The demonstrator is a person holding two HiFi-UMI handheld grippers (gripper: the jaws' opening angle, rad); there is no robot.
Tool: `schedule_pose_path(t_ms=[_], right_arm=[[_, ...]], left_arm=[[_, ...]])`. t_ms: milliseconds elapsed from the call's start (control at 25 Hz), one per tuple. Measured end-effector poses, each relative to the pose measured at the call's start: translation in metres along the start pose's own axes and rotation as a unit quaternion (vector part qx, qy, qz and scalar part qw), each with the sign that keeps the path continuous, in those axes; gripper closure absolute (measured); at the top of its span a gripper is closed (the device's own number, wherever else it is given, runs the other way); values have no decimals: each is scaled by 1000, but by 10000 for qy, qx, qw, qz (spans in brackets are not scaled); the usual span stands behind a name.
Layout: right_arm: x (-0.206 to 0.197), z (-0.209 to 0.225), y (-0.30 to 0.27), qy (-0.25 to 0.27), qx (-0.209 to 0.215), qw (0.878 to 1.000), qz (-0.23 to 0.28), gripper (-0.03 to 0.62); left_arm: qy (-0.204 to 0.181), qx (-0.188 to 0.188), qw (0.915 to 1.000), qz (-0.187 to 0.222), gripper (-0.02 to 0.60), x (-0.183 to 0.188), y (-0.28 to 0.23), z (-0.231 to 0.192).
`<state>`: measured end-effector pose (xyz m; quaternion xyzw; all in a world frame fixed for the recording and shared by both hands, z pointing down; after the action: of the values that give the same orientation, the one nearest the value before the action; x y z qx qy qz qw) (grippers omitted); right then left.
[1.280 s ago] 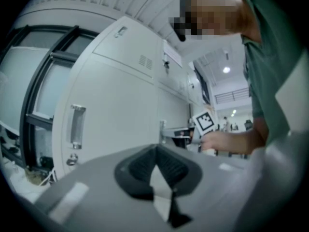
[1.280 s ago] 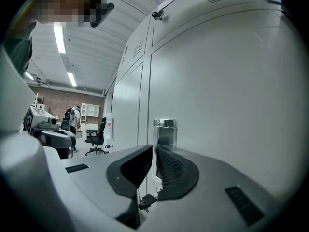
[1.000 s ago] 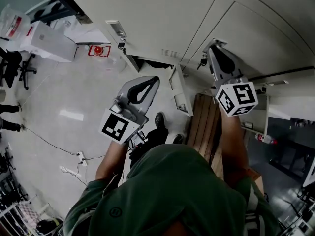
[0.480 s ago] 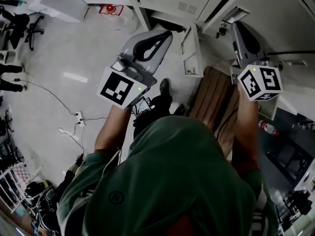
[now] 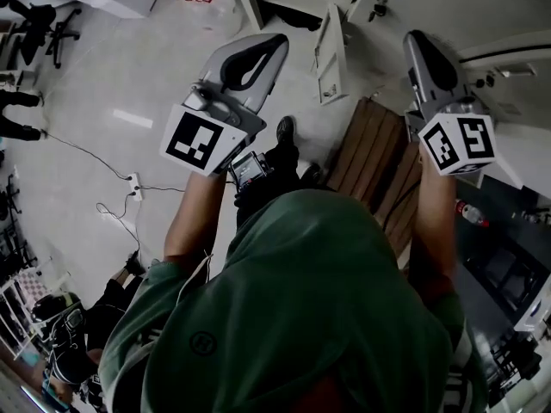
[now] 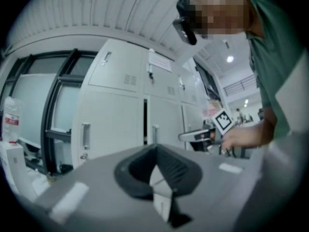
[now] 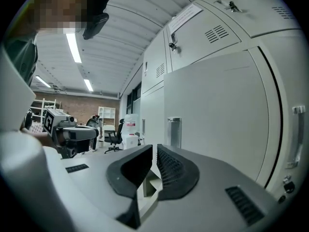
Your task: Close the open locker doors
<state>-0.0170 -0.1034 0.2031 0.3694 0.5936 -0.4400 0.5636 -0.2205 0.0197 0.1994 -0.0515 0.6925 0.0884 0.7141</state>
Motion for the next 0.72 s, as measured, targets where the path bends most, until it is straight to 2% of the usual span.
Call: schedule_pose_path(t_ms=[360, 720], right_arm=[[-47, -21, 44, -94, 328, 9994, -26, 568], [-152, -39, 43, -424, 618, 9965, -382, 568]], left_arm=[[67, 78, 9998, -183, 581, -30, 16, 39], [232, 108, 9972, -697, 581, -110, 22, 48]])
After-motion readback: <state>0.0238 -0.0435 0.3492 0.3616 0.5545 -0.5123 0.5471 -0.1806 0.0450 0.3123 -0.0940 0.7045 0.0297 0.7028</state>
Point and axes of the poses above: the fingertips, and each gripper's own axes: y backward along the fingers, z to its right, x out of its top, the point moved 5 cm from there along y, backward along the fingers, and after that the axes turned 13 degrees about x, right-handed, at the moved point
